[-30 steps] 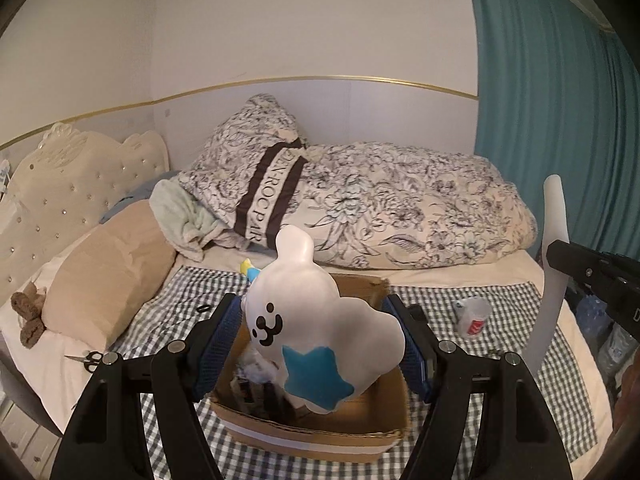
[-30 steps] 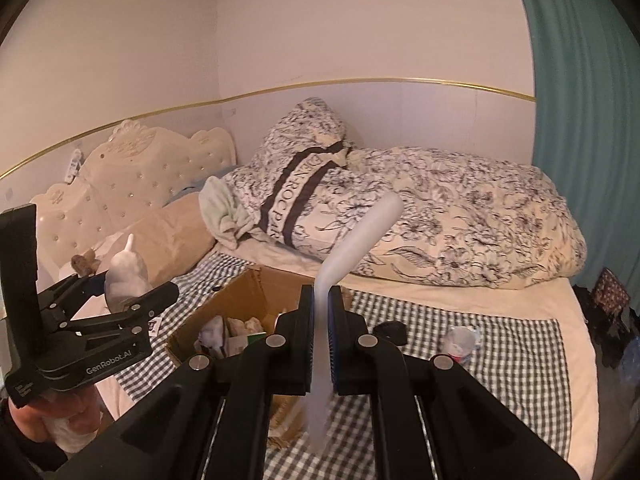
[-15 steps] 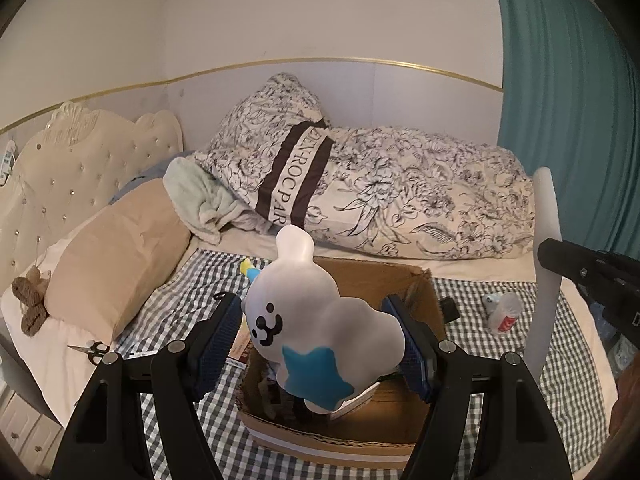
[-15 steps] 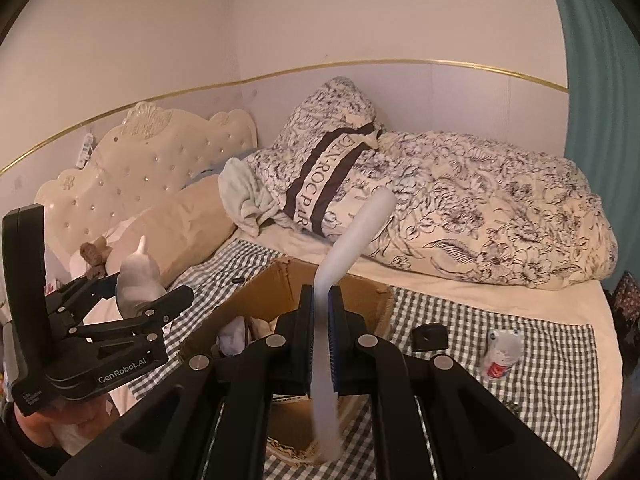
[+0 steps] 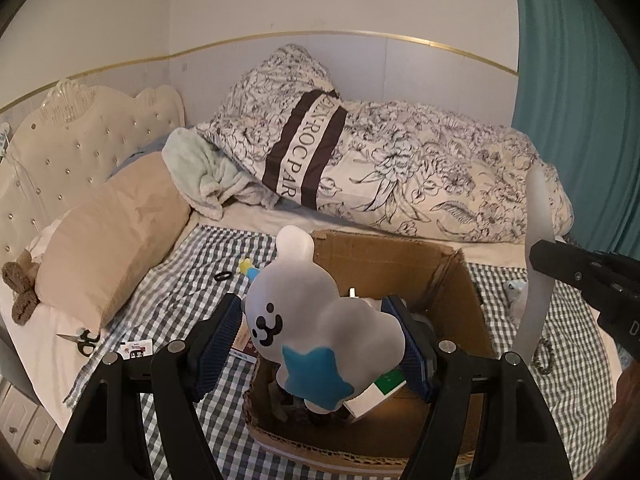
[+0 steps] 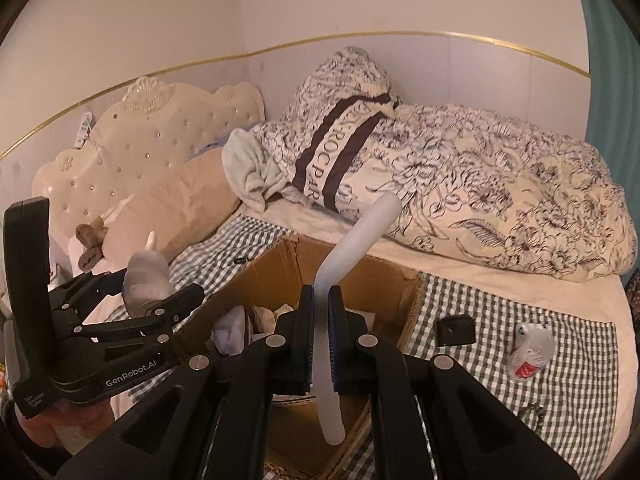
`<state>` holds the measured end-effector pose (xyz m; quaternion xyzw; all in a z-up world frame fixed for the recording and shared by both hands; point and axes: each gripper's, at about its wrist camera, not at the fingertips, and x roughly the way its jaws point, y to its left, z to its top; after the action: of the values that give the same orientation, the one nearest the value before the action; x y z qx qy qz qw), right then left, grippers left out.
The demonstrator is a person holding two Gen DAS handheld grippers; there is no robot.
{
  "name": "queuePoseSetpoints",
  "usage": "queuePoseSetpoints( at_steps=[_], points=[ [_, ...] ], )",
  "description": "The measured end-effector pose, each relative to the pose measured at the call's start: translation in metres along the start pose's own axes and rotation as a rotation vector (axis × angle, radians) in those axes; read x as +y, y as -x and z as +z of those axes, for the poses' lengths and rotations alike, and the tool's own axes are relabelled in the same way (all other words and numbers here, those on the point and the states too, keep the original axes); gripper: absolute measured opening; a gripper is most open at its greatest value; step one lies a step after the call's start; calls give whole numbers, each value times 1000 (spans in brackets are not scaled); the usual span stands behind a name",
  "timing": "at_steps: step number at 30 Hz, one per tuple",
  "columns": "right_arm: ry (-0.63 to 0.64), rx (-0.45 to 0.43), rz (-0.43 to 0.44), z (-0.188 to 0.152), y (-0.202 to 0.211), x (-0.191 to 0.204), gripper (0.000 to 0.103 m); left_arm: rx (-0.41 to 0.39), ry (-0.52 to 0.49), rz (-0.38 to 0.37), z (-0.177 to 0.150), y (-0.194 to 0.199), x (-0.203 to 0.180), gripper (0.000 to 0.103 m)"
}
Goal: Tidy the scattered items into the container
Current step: 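Carry the plush toy with left tool while right tool carries the foam stick to the box, then open left tool to drop the plush toy into the box while right tool releases the stick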
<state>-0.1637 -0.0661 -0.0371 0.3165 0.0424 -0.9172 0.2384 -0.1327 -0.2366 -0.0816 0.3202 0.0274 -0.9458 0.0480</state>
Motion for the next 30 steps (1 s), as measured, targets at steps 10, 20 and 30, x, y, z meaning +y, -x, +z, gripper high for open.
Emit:
queuePoseSetpoints(
  at_steps=[10,20,30],
  points=[
    [-3,78,19,-11,-54,-7,6,65,-5,-6,-7,-47,1,74],
    [6,163,33,-26,-93,-11,6,121,-16,-9,-14,-84,-3,74],
    [16,218,19,-34,-108,-13,14,160,13,-7,-16,-97,-1,78]
  ],
)
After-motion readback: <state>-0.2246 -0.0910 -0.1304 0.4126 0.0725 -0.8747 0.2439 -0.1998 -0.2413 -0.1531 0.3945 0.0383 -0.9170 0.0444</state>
